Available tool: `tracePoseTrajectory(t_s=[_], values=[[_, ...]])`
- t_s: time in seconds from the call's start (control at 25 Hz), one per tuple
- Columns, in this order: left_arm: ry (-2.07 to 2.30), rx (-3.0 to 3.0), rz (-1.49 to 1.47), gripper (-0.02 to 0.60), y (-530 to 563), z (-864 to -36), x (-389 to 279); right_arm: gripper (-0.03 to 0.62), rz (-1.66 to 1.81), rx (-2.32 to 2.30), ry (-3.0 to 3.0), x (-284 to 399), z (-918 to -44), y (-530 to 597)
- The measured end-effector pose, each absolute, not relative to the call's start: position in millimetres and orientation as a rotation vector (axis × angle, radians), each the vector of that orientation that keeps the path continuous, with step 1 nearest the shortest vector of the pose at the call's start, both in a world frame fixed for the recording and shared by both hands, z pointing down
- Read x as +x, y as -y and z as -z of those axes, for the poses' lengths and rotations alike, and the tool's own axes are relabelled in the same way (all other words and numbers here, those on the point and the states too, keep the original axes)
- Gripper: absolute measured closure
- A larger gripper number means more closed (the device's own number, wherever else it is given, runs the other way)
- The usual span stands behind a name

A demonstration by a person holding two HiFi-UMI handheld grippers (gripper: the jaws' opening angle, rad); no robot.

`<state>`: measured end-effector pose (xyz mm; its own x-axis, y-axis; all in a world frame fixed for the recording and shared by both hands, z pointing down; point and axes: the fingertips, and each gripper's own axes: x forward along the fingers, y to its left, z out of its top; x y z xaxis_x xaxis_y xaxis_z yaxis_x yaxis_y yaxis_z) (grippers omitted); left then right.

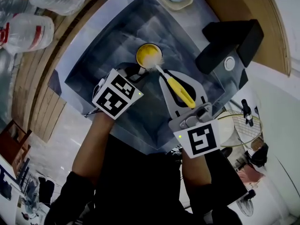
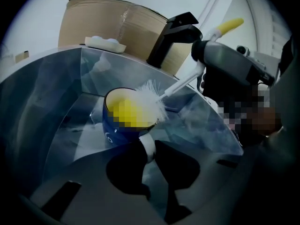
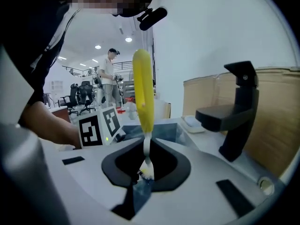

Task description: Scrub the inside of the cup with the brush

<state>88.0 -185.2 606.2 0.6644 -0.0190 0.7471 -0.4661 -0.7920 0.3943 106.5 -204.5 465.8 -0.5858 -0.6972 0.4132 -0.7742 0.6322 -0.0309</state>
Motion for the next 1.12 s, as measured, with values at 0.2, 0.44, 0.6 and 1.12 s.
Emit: tracePoseTrajectory(t_s=[0.2,0.44,0.6,1.12], values=[[0.366,2.297,-1.011,0.514,185,-606,87,0.554,-0.215,1.219,2.614,105,-404,196],[0.320,2.295,-1.052,0.515,183,-607,84,0.553,-0.174,1.092,2.628,86,-439,207],[0.316,2.292,-1.041,0.515,184,-606,84,0.553,-0.310,1.119,2.517,96,-474,211],[0.301,2.298,-1.082,0.515,181,-606,85,0.554,-0.069,1.213,2.611,92,-431,227]])
